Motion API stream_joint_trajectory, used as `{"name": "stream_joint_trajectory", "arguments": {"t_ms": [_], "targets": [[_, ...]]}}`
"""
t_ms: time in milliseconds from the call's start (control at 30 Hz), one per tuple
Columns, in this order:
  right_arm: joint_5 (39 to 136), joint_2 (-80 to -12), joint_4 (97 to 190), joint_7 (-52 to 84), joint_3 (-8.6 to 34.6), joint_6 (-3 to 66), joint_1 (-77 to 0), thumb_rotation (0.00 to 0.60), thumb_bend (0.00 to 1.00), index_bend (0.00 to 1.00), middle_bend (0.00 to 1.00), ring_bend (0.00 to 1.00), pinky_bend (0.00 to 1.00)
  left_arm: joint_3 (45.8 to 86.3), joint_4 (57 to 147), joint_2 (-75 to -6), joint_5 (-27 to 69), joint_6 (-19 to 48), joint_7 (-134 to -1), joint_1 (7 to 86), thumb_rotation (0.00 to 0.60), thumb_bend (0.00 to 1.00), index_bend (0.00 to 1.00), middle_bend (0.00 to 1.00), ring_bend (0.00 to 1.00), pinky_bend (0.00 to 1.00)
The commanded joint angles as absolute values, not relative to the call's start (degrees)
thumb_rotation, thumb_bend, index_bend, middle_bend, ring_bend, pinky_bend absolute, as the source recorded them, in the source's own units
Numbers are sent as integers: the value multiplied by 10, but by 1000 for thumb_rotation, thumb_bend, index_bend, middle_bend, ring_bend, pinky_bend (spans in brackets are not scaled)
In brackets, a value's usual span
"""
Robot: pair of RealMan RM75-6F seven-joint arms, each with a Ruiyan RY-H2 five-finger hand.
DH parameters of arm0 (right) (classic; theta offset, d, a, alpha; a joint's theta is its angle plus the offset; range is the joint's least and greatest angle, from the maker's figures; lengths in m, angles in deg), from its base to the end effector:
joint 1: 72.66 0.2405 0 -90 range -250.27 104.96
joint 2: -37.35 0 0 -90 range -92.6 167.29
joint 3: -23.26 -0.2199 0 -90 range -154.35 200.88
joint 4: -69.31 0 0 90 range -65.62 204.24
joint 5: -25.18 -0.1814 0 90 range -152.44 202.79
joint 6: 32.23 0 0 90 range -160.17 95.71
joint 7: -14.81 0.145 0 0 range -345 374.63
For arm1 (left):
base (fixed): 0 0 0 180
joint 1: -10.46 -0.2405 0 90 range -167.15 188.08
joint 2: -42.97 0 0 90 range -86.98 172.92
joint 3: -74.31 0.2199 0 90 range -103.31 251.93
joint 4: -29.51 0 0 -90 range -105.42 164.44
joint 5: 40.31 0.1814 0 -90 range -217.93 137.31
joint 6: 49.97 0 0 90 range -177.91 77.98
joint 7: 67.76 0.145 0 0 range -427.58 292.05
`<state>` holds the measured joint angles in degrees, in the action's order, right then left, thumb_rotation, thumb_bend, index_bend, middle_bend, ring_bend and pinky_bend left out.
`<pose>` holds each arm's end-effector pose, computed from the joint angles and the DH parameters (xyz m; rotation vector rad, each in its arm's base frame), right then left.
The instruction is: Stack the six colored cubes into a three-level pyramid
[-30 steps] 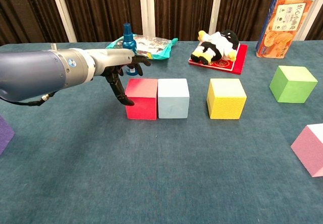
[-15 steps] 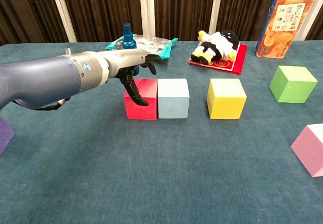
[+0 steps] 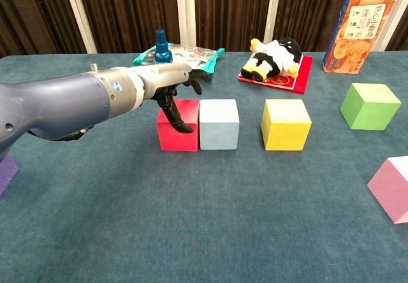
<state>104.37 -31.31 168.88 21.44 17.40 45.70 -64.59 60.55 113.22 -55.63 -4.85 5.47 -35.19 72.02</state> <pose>-0.2433 -0.1964 0.1330 1.2631 -1.2352 1.0899 -0.0347 0.3309 -0.0363 -1.9014 -1.0757 -0.8826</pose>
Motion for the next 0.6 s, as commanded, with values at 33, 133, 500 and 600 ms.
{"name": "stream_joint_trajectory", "arguments": {"t_ms": [33, 133, 500, 600], "targets": [[1044, -313, 1689, 215, 174, 457, -646, 600, 328, 0, 0, 0, 0, 605, 1131, -558, -48, 54, -352, 720, 600, 298, 0, 129, 81, 170], [1043, -313, 1689, 215, 174, 457, -646, 600, 328, 0, 0, 0, 0, 604, 1129, -559, -48, 54, -352, 720, 600, 299, 0, 129, 81, 170], [1043, -313, 1689, 215, 174, 458, -647, 600, 329, 0, 0, 0, 0, 601, 1121, -565, -49, 53, -350, 721, 600, 301, 0, 129, 81, 170], [1042, -313, 1689, 215, 174, 456, -647, 600, 328, 0, 0, 0, 0, 600, 1118, -567, -49, 52, -350, 721, 600, 301, 0, 129, 81, 170]]}}
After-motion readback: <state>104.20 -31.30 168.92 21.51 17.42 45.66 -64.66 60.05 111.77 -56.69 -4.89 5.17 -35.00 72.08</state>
